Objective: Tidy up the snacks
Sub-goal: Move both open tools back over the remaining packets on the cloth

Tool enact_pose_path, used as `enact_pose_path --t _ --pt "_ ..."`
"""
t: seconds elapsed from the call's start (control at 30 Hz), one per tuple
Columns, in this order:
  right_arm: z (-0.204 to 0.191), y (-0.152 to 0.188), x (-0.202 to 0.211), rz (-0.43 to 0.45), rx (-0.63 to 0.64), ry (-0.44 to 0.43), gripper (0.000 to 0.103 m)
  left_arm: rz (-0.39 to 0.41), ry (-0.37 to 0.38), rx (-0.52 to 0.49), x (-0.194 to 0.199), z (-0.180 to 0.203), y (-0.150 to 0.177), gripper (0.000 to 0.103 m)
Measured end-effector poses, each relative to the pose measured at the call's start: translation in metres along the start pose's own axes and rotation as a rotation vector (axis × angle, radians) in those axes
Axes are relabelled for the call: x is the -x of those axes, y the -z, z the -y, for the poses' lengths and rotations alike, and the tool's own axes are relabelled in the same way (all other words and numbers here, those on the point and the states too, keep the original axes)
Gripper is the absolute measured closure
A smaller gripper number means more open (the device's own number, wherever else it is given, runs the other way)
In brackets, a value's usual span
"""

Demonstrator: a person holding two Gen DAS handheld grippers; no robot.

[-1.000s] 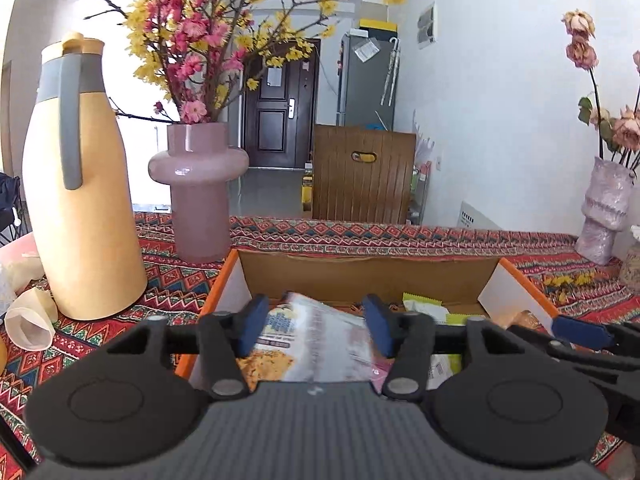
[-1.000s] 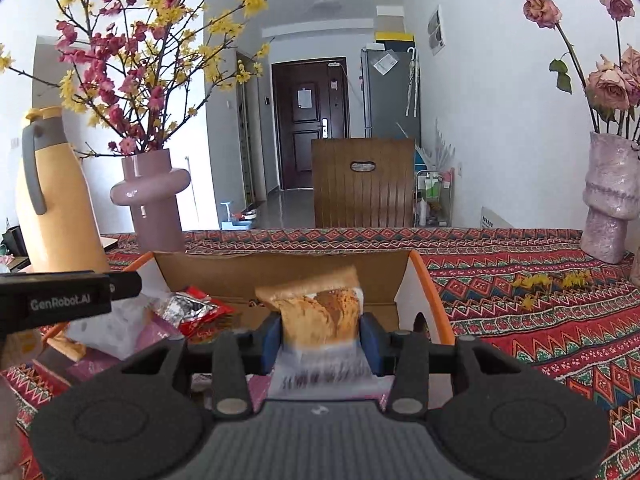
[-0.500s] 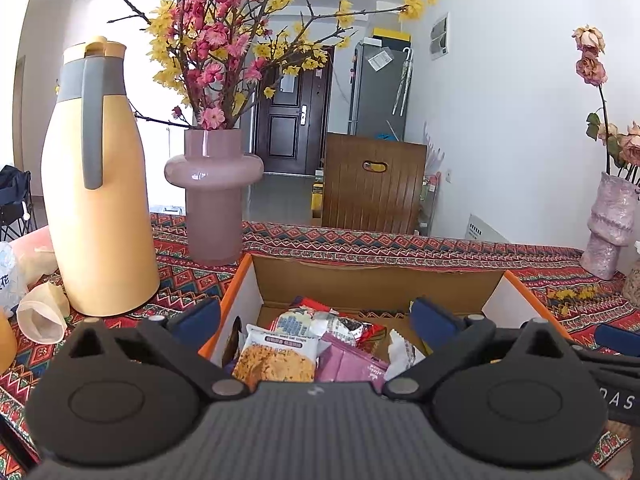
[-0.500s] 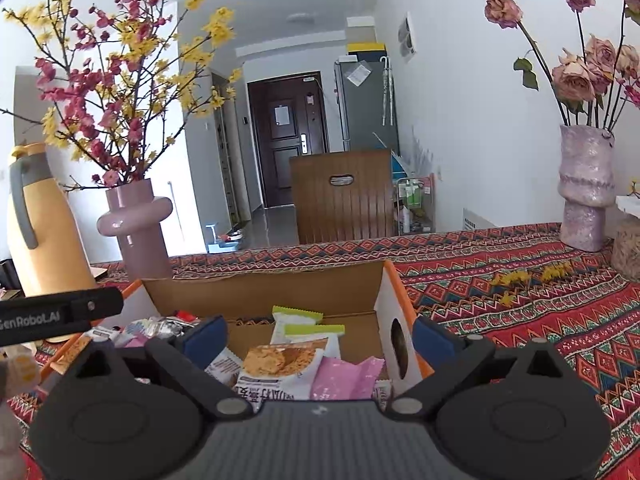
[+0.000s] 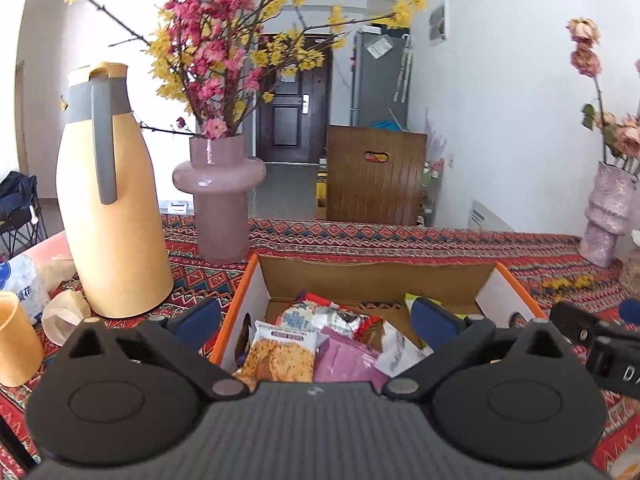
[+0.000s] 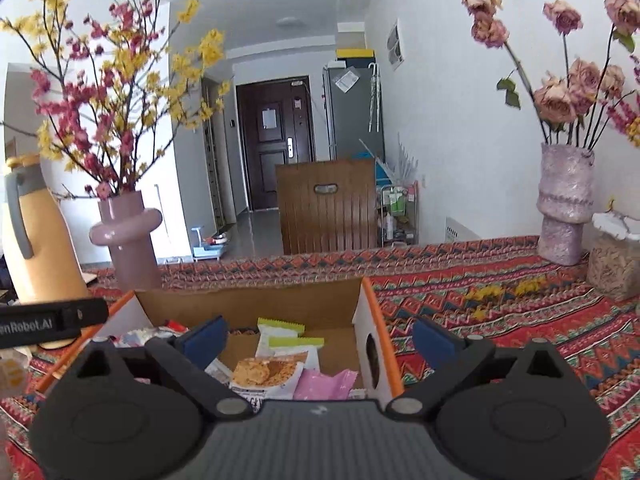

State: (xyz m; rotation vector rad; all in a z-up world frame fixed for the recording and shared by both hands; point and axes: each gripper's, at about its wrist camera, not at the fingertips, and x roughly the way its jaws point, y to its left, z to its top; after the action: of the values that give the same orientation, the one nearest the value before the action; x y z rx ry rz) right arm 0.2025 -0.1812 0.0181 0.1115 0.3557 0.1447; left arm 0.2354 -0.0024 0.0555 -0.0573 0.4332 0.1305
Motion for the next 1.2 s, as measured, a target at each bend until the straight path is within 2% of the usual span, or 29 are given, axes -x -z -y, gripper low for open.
enact_pose_path --t 0.27,0.47,0.6,0.9,1.2 --pt "0.007 0.006 0.045 0.027 0.049 -0.02 0.002 -0.098 0.048 -0.049 0.022 0.007 0.021 0.0" --pt "0.015 0.03 0.066 -0.014 0.069 -0.021 0.002 -0.214 0.094 -0.076 0.028 0.015 0.049 0.0" --pt "0.019 0.051 0.07 -0.068 0.066 -0.03 0.002 -0.273 0.119 -0.098 0.032 0.025 0.07 0.0" --pt "0.03 0.092 0.071 -0.16 0.052 -0.005 0.002 -0.386 0.102 -0.072 0.028 0.035 0.097 0.0" --pt "0.04 0.107 0.063 -0.196 0.011 -0.001 0.002 -0.453 0.102 -0.048 0.022 0.035 0.113 0.012"
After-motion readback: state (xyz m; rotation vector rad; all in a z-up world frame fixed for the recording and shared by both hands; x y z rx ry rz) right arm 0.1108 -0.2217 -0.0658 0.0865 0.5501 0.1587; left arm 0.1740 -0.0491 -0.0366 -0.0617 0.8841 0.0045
